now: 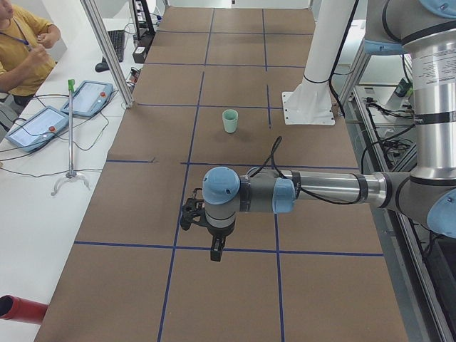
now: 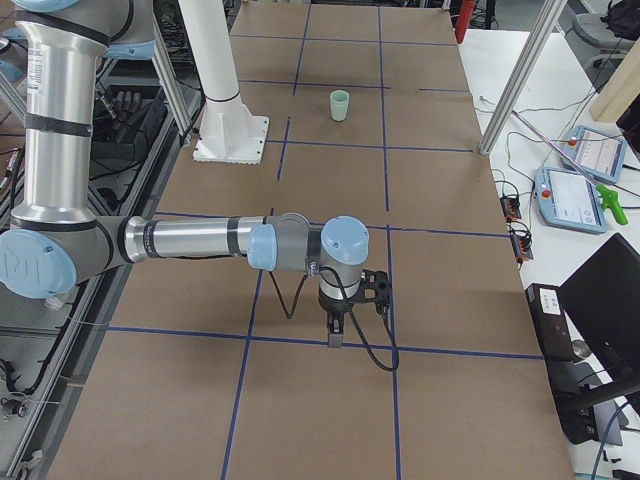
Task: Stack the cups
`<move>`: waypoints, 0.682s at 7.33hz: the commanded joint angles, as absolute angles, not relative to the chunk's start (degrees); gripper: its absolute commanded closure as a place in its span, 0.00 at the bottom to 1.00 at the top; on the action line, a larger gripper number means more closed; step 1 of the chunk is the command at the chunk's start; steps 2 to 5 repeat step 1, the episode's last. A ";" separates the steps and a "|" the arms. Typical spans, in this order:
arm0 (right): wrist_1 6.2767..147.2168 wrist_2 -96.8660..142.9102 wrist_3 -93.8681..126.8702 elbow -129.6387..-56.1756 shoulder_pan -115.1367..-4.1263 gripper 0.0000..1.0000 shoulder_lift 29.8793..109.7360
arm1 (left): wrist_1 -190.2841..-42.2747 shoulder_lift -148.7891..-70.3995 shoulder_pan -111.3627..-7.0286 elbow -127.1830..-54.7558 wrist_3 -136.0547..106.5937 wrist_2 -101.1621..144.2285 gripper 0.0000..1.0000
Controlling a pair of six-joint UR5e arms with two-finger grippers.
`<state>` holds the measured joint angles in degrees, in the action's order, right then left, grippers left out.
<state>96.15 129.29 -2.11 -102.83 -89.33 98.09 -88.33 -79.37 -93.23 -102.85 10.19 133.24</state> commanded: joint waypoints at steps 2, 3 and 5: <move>96.15 129.29 -2.11 -102.83 -89.38 0.00 98.09 | -88.42 -79.37 -93.25 -102.75 10.20 133.16 0.00; 96.15 129.29 -2.11 -102.83 -89.38 0.00 98.09 | -88.42 -79.37 -93.25 -102.75 10.20 133.16 0.00; 96.15 129.29 -2.11 -102.83 -89.38 0.00 98.09 | -88.42 -79.37 -93.25 -102.75 10.20 133.16 0.00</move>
